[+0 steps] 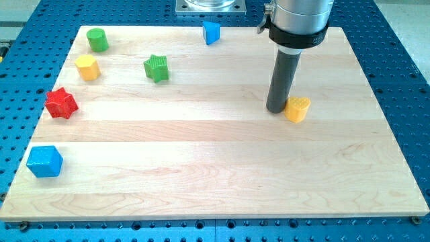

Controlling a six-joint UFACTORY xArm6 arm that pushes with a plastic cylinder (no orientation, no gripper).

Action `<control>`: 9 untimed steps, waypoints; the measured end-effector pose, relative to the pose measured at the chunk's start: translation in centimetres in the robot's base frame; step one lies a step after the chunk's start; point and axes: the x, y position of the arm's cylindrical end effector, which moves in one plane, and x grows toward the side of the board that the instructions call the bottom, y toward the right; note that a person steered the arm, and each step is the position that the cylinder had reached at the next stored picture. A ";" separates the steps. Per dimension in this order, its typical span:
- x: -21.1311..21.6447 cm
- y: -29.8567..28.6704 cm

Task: Move the heart vertically below the red circle

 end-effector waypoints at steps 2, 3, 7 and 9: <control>3.5 0.6; 2.2 7.3; 0.9 8.1; 1.8 -14.8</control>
